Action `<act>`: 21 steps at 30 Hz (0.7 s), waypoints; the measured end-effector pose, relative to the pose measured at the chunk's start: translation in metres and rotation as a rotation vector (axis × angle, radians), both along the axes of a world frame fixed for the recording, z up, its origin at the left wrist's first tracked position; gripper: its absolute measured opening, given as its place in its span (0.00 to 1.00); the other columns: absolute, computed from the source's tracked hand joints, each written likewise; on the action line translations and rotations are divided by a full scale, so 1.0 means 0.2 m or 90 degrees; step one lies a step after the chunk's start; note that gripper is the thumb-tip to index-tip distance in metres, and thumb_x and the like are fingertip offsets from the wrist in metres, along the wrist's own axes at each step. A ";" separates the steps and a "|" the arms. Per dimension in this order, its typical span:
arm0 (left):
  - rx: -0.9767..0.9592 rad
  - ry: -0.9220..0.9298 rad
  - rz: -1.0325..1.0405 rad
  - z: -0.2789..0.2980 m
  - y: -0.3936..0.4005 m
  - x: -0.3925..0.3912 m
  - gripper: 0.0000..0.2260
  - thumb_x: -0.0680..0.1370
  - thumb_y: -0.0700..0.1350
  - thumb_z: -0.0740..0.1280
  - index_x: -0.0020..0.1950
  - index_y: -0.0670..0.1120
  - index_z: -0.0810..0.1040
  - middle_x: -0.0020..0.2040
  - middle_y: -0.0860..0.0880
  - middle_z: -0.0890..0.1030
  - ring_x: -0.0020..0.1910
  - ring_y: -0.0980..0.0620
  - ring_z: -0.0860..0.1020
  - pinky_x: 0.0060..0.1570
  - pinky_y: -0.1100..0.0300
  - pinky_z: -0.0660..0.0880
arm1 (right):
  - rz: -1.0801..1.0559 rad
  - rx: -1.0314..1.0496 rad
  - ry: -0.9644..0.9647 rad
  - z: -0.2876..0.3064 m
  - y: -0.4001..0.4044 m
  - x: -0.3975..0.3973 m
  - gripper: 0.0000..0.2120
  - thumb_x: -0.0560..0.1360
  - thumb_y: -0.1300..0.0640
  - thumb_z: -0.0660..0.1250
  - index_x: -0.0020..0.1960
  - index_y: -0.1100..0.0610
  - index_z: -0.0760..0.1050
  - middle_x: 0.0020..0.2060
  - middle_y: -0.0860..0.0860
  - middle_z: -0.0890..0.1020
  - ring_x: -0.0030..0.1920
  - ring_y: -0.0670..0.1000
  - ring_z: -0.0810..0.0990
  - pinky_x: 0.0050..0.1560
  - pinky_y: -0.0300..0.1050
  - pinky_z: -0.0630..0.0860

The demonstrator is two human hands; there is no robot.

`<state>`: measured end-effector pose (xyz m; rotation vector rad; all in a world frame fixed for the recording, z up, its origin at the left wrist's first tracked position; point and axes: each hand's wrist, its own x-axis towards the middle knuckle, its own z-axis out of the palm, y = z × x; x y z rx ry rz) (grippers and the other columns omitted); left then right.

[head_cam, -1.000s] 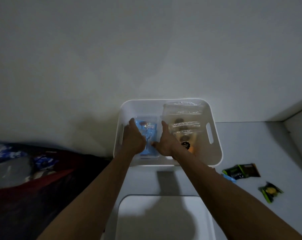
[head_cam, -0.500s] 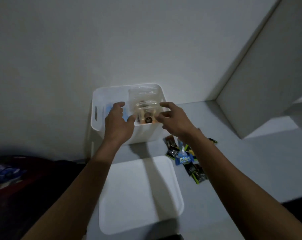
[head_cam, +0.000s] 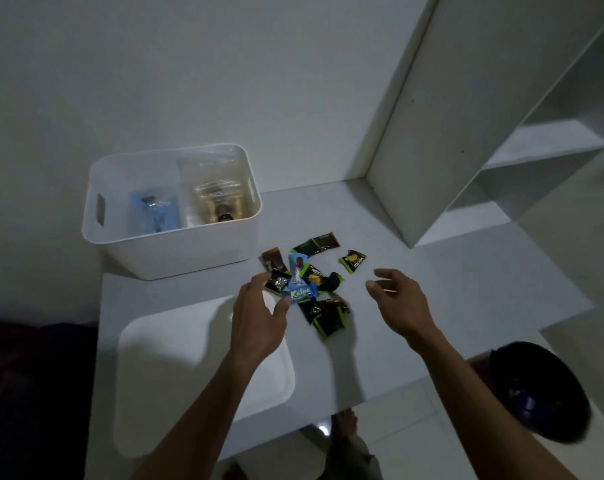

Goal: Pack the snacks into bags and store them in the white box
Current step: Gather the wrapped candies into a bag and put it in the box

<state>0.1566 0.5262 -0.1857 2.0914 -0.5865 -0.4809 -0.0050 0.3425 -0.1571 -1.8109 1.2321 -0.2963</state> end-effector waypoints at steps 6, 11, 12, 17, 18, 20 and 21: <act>0.065 -0.004 0.060 -0.23 -0.27 -0.22 0.27 0.76 0.51 0.71 0.72 0.45 0.69 0.68 0.43 0.72 0.68 0.44 0.69 0.62 0.58 0.67 | 0.110 -0.096 0.062 -0.30 -0.33 0.05 0.25 0.78 0.45 0.66 0.71 0.56 0.70 0.68 0.55 0.75 0.68 0.55 0.72 0.66 0.46 0.67; 0.174 -0.056 0.110 -0.45 -0.52 -0.36 0.34 0.76 0.63 0.64 0.76 0.47 0.62 0.75 0.41 0.64 0.74 0.40 0.61 0.69 0.41 0.67 | 0.227 -0.089 0.110 -0.58 -0.58 0.21 0.32 0.76 0.35 0.61 0.76 0.47 0.62 0.76 0.57 0.61 0.77 0.57 0.56 0.75 0.56 0.58; 0.191 -0.073 0.123 -0.50 -0.56 -0.38 0.36 0.75 0.66 0.61 0.76 0.47 0.61 0.76 0.41 0.62 0.75 0.40 0.60 0.70 0.41 0.66 | 0.256 -0.095 0.120 -0.63 -0.61 0.25 0.33 0.76 0.33 0.59 0.76 0.46 0.60 0.77 0.57 0.58 0.77 0.58 0.53 0.75 0.57 0.56; 0.261 -0.113 0.147 -0.68 -0.67 -0.44 0.39 0.74 0.70 0.55 0.78 0.48 0.58 0.79 0.40 0.57 0.78 0.39 0.52 0.74 0.40 0.56 | 0.414 -0.182 0.176 -0.79 -0.63 0.40 0.36 0.72 0.25 0.49 0.75 0.41 0.58 0.76 0.55 0.59 0.75 0.62 0.53 0.71 0.65 0.59; 0.284 -0.126 0.137 -0.71 -0.68 -0.45 0.40 0.74 0.71 0.54 0.79 0.49 0.57 0.79 0.41 0.56 0.78 0.38 0.52 0.73 0.40 0.55 | 0.442 -0.205 0.182 -0.81 -0.61 0.43 0.36 0.71 0.24 0.48 0.75 0.40 0.58 0.76 0.55 0.59 0.76 0.62 0.52 0.71 0.66 0.59; 0.328 -0.142 0.114 -0.74 -0.67 -0.46 0.41 0.73 0.71 0.56 0.79 0.49 0.56 0.79 0.41 0.56 0.78 0.37 0.52 0.73 0.40 0.56 | 0.495 -0.254 0.184 -0.84 -0.56 0.46 0.35 0.72 0.24 0.48 0.74 0.39 0.59 0.76 0.56 0.59 0.76 0.63 0.51 0.70 0.69 0.57; 0.340 -0.146 0.109 -0.75 -0.65 -0.47 0.41 0.73 0.70 0.58 0.79 0.49 0.56 0.79 0.41 0.57 0.78 0.37 0.53 0.73 0.40 0.56 | 0.522 -0.271 0.181 -0.85 -0.54 0.47 0.33 0.73 0.26 0.49 0.74 0.39 0.60 0.76 0.56 0.59 0.76 0.64 0.50 0.69 0.70 0.57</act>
